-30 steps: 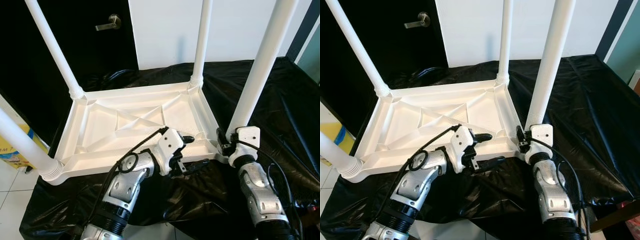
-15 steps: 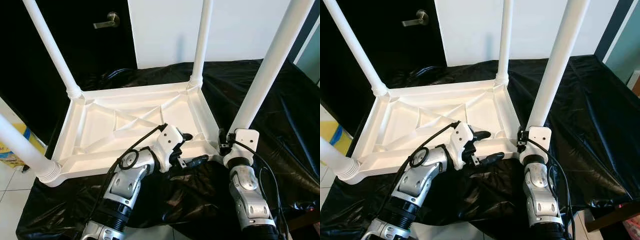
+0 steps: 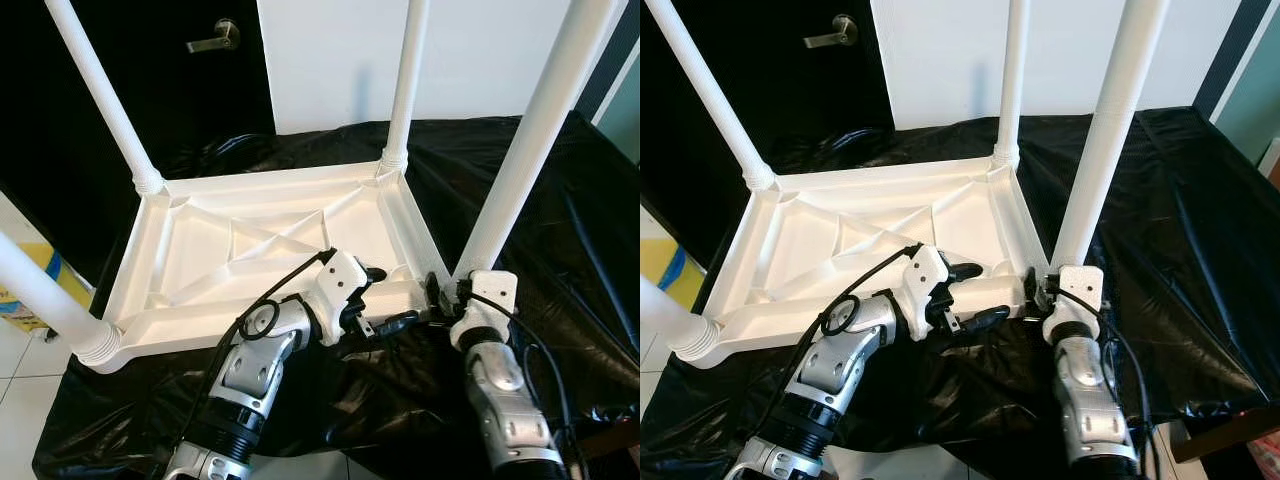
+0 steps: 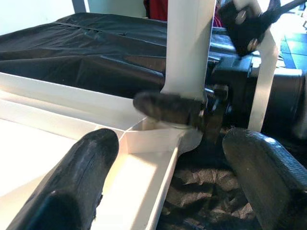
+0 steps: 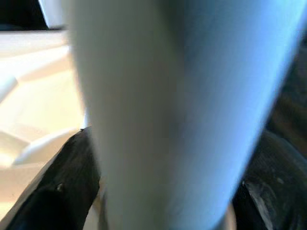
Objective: Building children table
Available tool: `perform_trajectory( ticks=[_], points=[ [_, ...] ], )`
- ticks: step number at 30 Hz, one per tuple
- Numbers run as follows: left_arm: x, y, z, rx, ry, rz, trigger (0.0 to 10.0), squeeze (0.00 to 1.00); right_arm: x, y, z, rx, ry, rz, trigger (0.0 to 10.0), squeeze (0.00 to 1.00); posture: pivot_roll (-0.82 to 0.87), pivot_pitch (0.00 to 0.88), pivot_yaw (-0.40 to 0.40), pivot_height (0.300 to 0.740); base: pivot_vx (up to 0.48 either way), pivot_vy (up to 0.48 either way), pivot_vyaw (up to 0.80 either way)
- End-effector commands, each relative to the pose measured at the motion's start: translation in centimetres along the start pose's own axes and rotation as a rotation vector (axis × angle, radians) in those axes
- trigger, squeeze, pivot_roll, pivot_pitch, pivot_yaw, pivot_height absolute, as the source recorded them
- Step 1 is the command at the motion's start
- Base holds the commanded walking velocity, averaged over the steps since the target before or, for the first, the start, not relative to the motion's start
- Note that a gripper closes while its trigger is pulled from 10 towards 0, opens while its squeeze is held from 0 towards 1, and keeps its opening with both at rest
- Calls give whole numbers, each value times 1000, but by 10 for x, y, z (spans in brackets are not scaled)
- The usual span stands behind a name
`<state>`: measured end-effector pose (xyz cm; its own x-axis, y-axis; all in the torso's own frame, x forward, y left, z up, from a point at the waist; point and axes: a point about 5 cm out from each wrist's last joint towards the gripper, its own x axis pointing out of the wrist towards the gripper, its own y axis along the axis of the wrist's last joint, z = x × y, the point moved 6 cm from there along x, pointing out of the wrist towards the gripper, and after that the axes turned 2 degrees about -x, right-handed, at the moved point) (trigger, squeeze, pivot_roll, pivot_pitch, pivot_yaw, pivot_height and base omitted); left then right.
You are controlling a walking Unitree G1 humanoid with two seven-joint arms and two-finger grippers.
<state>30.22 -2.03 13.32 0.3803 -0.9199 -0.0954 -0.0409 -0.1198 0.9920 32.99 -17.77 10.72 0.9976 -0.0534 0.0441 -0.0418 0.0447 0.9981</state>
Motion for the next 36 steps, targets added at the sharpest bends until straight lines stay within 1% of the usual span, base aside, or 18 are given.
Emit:
perform_trajectory(
  ticks=[1,2,3,4,5,7,8,9,14,19,20,22,23,25,28,33,34,36],
  points=[
    [-1,-2,-15,7,139,-4,10000,0,-2,0,0,12,27,6,10000,1000,-168,0,24,740,0,0,0],
    [-2,-2,-16,9,140,-4,10000,0,-3,1,1,5,63,16,10000,1000,-166,0,23,740,0,0,0],
    [-2,-2,-16,9,140,-4,10000,0,-3,1,1,5,63,16,10000,1000,-166,0,23,740,0,0,0],
    [-2,-2,-16,13,141,-4,10000,0,-3,3,1,-1,96,27,10000,27,-166,0,23,740,0,0,0],
    [-2,-2,-16,17,141,-3,10000,0,-2,5,0,-2,133,33,10000,0,-163,0,23,740,0,0,0],
    [-2,-2,-16,17,141,-3,10000,0,-2,5,0,-2,133,33,10000,0,-163,0,23,740,0,0,0],
    [-2,-2,-15,25,139,-4,10000,0,0,15,-5,-30,262,67,10000,0,-157,0,23,740,0,0,0],
    [-2,-2,-15,25,139,-4,10000,0,0,15,-5,-30,262,67,10000,0,-157,0,23,740,0,0,0],
    [-2,-2,-12,32,133,-4,10000,0,6,21,-16,-85,450,73,10000,0,-148,0,18,740,0,0,0],
    [-2,-2,-11,33,133,-4,10000,0,9,19,-20,-101,481,67,10000,0,-135,0,12,740,0,0,0],
    [-2,-2,-11,33,136,-4,10000,0,9,16,-23,-107,497,56,4275,0,-126,0,7,740,0,0,0],
    [-2,-2,-10,33,137,-3,10000,0,10,14,-24,-112,508,49,4275,0,-126,0,7,740,0,0,0],
    [-3,-2,-11,32,142,-3,10000,0,8,10,-25,-112,525,30,0,0,-117,0,2,740,0,0,0],
    [-4,-2,-12,33,148,-4,10000,0,6,5,-25,-120,538,15,0,0,-111,0,-2,740,0,0,0],
    [-4,-2,-12,33,148,-4,10000,0,6,5,-25,-120,538,15,0,0,-111,0,-2,740,0,0,0],
    [-8,-1,-16,34,179,-3,10000,0,5,-8,-20,-113,546,-36,0,0,-84,0,-16,740,0,0,0],
    [-10,-1,-18,46,184,-10,10000,0,7,-9,-19,-92,517,-41,10000,0,-62,0,-14,740,0,0,0],
    [-11,-1,-18,50,185,-12,10000,0,8,-9,-19,-88,509,-41,10000,0,-62,0,-14,740,0,0,0]
  ],
)
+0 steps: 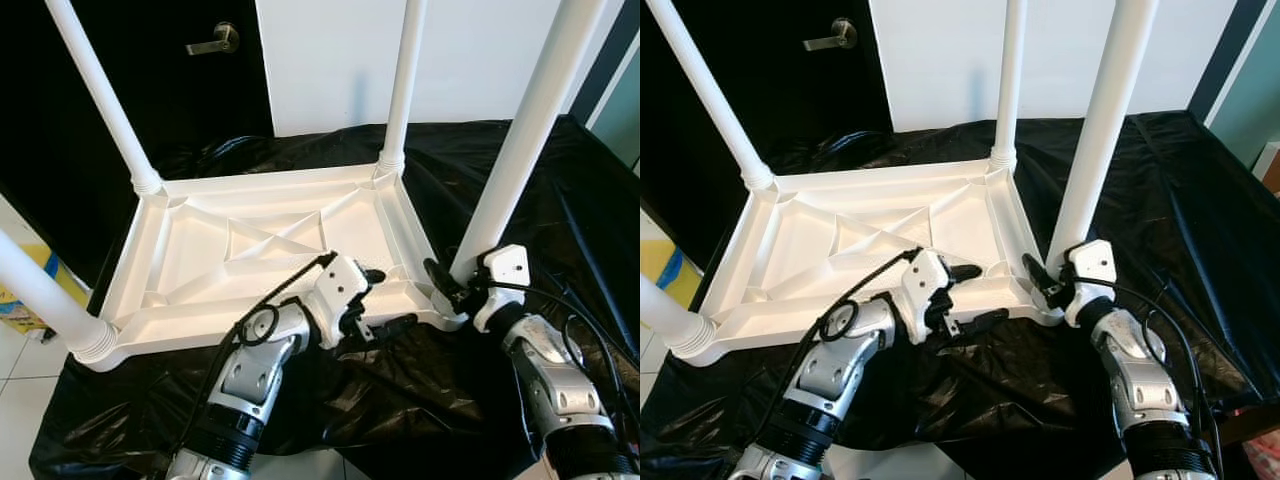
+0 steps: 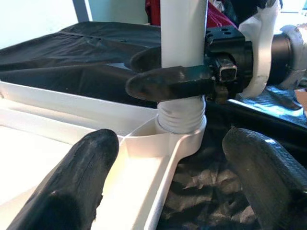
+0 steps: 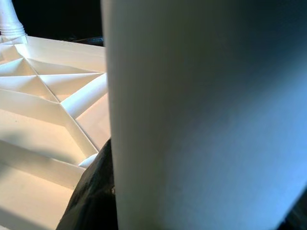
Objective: Building children table
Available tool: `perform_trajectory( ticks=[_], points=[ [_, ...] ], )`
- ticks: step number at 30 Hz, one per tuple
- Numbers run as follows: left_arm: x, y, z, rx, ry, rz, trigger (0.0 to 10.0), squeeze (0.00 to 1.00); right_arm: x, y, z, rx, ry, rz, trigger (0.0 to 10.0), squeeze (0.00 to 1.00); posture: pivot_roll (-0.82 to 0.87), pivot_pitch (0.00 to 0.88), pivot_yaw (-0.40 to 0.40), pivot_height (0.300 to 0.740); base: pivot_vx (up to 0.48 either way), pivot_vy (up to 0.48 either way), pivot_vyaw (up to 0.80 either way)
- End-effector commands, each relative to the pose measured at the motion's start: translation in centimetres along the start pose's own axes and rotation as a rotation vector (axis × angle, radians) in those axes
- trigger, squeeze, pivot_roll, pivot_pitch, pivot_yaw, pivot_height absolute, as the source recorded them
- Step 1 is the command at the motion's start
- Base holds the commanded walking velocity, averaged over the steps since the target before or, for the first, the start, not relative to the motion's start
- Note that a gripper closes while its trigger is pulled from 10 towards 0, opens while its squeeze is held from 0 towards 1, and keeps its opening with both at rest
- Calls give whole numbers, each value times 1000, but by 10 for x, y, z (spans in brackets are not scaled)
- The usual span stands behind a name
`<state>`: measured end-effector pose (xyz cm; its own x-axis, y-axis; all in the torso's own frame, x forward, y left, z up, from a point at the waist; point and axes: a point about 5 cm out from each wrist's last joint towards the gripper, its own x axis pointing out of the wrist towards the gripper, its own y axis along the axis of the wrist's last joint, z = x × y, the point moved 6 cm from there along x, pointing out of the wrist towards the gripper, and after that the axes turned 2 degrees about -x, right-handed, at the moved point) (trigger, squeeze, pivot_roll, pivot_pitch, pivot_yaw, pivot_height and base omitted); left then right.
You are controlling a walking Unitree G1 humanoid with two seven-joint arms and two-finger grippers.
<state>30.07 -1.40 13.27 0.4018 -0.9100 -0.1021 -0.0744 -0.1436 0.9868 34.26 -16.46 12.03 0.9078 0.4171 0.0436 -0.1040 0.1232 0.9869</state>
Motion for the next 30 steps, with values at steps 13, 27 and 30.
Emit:
perform_trajectory(
  ticks=[13,27,30],
  points=[
    [-12,3,-25,15,207,-3,10000,0,4,-15,5,27,-197,-60,10000,0,3,0,-42,740,0,0,0],
    [-15,4,-27,8,232,0,10000,0,-5,-18,-1,95,-553,-63,10000,0,5,0,-41,740,0,0,0],
    [-14,5,-27,11,226,-2,10000,0,-4,-16,-1,96,-548,-57,10000,0,-1,0,-36,740,0,0,0]
  ],
)
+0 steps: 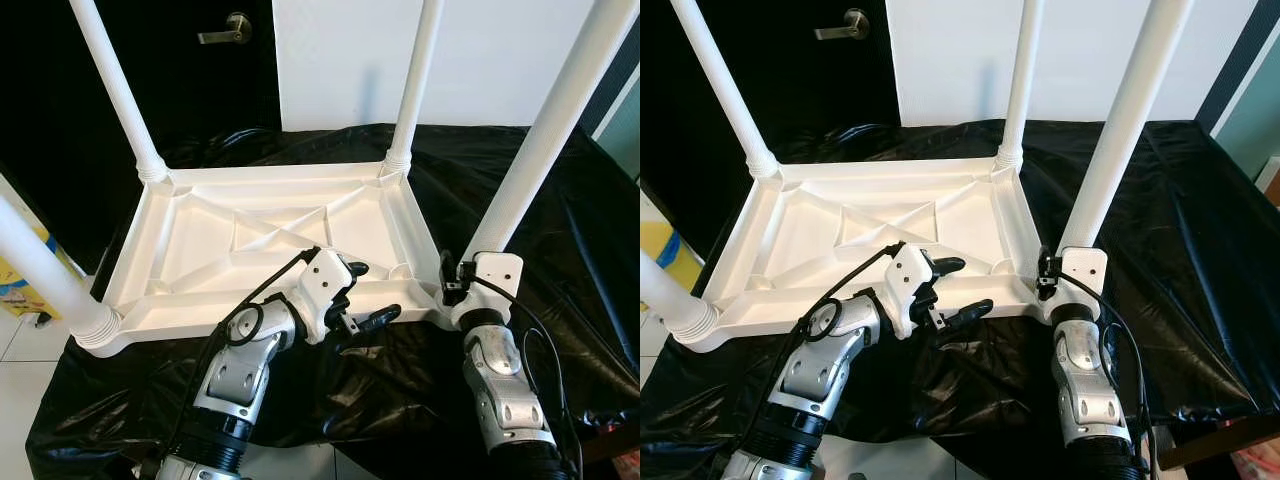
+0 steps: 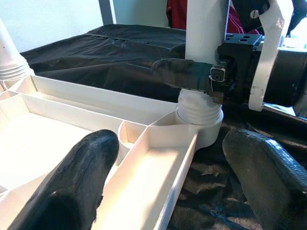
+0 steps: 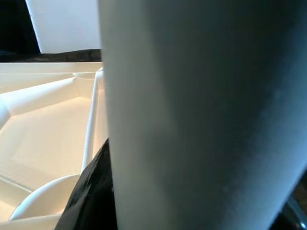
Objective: Building children table
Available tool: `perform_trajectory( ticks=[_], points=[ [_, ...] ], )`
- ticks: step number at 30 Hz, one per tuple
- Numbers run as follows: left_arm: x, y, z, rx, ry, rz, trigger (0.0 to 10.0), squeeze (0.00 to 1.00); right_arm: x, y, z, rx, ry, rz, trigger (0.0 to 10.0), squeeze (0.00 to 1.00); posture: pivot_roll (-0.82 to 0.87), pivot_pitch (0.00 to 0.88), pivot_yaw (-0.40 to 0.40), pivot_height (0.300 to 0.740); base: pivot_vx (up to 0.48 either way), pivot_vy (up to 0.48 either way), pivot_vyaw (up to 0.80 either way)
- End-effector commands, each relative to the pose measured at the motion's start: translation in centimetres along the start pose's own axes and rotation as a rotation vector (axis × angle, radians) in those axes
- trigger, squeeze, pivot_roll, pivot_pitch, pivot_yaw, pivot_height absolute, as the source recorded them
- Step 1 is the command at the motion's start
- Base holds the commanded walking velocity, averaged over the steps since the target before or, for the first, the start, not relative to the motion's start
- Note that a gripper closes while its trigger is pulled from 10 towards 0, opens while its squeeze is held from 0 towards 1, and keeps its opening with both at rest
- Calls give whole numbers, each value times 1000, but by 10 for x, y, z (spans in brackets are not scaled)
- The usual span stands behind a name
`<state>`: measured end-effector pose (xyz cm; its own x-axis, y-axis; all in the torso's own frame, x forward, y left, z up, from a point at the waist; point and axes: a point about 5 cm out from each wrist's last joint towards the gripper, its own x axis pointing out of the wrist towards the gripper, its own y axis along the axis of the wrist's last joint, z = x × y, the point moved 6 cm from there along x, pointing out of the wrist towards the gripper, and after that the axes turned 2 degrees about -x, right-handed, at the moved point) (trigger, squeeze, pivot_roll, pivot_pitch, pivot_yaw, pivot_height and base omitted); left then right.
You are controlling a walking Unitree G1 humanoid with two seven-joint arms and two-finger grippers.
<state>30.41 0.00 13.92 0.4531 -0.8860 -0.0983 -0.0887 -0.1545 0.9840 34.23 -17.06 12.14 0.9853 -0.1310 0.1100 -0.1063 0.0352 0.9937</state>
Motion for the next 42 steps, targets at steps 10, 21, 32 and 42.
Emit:
perform_trajectory(
  ticks=[10,21,32,42],
  points=[
    [0,1,-17,-10,162,2,10000,0,-4,-13,2,-26,-5,-55,10000,1000,-7,0,-34,740,0,0,0],
    [-3,-3,-17,-24,153,-17,10000,0,-4,0,-3,-10,64,-3,10000,0,10,31,-91,740,0,0,0],
    [-2,4,-23,-45,169,2,10000,0,1,6,0,-24,97,7,10000,0,20,33,-135,740,0,0,0],
    [-2,2,-23,-53,167,-2,10000,0,1,6,-3,-30,125,4,10000,0,21,44,-150,740,0,0,0]
  ],
)
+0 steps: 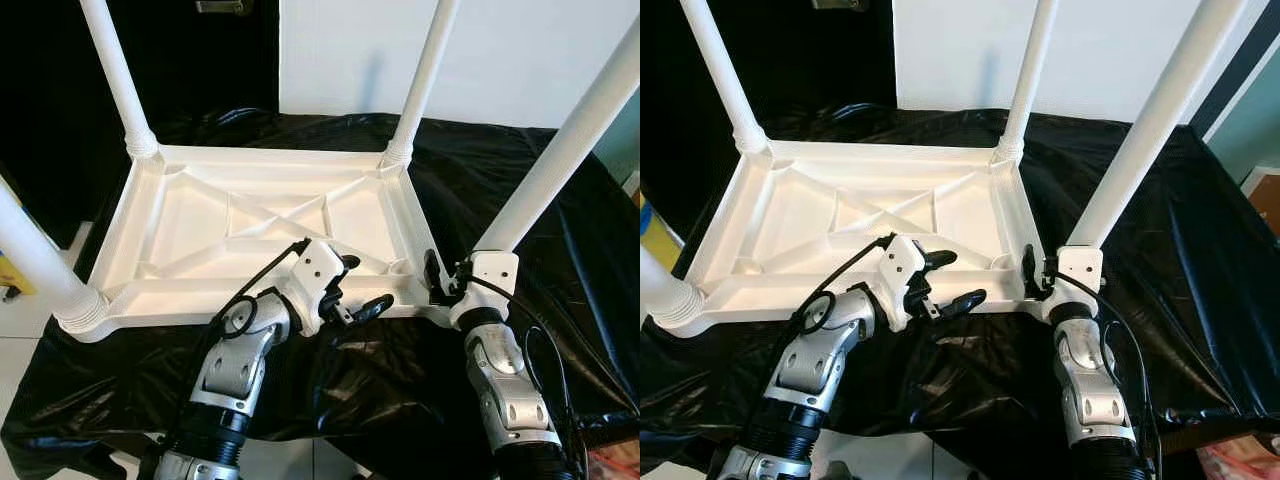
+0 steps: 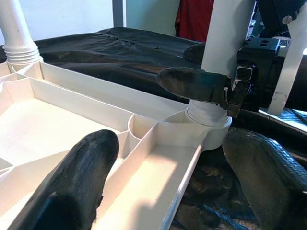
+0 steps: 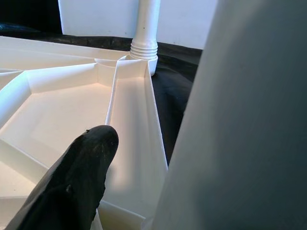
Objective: Building children table
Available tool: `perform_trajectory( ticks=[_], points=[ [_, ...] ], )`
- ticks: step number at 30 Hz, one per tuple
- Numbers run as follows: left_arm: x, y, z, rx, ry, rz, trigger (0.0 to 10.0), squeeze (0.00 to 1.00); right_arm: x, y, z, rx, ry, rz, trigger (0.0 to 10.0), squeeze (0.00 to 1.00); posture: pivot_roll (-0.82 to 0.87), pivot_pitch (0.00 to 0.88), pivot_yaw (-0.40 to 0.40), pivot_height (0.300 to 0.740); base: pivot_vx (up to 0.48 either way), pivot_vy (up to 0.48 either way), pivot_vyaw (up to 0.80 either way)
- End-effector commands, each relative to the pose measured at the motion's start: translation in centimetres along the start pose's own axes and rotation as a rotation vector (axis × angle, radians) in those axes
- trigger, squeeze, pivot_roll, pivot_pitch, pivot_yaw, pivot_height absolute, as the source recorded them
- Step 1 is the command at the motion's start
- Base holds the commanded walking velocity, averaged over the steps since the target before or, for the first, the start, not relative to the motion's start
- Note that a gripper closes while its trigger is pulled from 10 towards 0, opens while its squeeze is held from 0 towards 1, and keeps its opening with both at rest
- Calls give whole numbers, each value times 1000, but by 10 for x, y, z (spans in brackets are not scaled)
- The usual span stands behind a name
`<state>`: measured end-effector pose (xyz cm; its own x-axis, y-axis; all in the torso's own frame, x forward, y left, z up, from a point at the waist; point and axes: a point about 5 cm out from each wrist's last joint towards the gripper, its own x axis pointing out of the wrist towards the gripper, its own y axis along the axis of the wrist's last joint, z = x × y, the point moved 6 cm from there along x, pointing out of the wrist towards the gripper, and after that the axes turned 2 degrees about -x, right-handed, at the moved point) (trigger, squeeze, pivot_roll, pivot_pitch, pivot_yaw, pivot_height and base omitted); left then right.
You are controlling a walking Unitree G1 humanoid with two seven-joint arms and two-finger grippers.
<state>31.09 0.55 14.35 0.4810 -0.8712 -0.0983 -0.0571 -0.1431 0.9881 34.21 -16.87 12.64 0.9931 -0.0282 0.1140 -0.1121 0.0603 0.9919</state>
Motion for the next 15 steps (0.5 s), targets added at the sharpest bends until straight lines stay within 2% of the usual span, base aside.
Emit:
perform_trajectory(
  ticks=[1,15],
  points=[
    [1,0,-14,-20,135,4,10000,0,1,1,-1,-5,22,-4,10000,0,21,44,-150,740,0,0,0],
    [3,3,-20,2,114,-10,10000,0,-2,1,-3,1,29,-5,10000,0,-22,47,-108,740,0,0,0]
  ],
)
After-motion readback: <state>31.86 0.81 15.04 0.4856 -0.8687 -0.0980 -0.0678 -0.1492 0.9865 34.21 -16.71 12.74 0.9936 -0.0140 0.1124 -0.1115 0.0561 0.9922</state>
